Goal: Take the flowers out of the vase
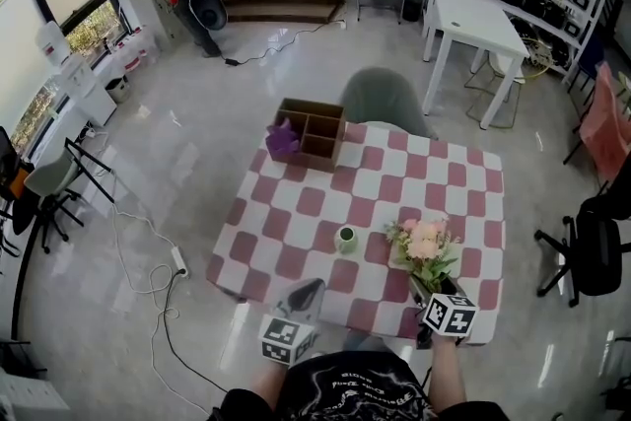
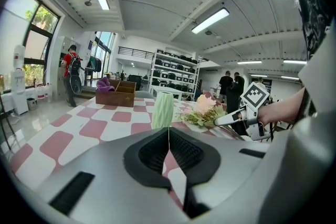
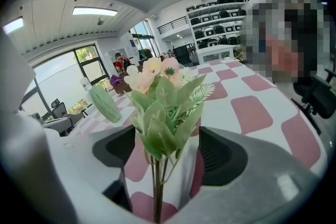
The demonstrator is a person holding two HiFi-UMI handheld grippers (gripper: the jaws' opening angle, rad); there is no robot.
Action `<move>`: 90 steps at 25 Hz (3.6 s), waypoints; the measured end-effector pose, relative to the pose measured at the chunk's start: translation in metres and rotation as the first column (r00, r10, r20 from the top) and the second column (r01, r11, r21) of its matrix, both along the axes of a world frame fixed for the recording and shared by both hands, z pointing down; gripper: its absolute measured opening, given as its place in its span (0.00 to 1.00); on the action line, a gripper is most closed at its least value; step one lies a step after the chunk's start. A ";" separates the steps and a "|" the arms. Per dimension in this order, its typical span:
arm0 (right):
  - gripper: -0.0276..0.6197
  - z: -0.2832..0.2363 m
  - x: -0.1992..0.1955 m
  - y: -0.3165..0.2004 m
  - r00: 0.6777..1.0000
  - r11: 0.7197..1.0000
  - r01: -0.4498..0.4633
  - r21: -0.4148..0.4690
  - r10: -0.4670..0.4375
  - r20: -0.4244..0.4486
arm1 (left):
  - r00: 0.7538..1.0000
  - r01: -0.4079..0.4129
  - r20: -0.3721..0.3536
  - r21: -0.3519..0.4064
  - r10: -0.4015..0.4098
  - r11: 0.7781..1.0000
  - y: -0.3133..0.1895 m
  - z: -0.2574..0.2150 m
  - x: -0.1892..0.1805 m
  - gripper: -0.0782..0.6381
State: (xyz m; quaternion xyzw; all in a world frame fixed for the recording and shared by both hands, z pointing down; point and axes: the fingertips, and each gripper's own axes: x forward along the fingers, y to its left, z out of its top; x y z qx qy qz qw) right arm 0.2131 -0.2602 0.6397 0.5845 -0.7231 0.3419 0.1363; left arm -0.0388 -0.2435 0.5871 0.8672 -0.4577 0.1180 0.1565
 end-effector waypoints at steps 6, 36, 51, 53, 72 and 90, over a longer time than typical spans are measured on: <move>0.67 -0.009 0.000 0.002 1.000 0.999 -0.004 0.047 0.004 -0.005 | 1.000 -0.007 -0.002 0.007 0.007 1.000 0.002 -0.003 0.002 0.13; 0.50 -0.135 -0.020 0.033 0.979 0.898 0.151 0.414 -0.077 -0.191 | 0.999 0.006 -0.050 0.089 -0.001 0.996 0.020 -0.034 -0.009 0.13; 0.05 -0.130 -0.036 0.048 0.969 0.891 0.167 0.423 -0.067 -0.240 | 0.998 0.005 -0.062 0.100 0.001 0.995 0.031 -0.036 -0.007 0.13; 0.05 -0.128 -0.039 0.049 0.970 0.888 0.172 0.425 -0.079 -0.228 | 0.998 0.007 -0.059 0.106 -0.001 0.994 0.032 -0.036 -0.008 0.13; 0.05 -0.118 -0.054 0.052 0.961 0.881 0.201 0.428 -0.094 -0.258 | 0.999 0.009 -0.052 0.114 -0.003 0.993 0.033 -0.041 -0.017 0.13; 0.05 -0.114 -0.060 0.055 0.939 0.876 0.248 0.414 -0.113 -0.324 | 0.999 0.005 -0.052 0.095 0.000 0.995 0.035 -0.036 -0.018 0.13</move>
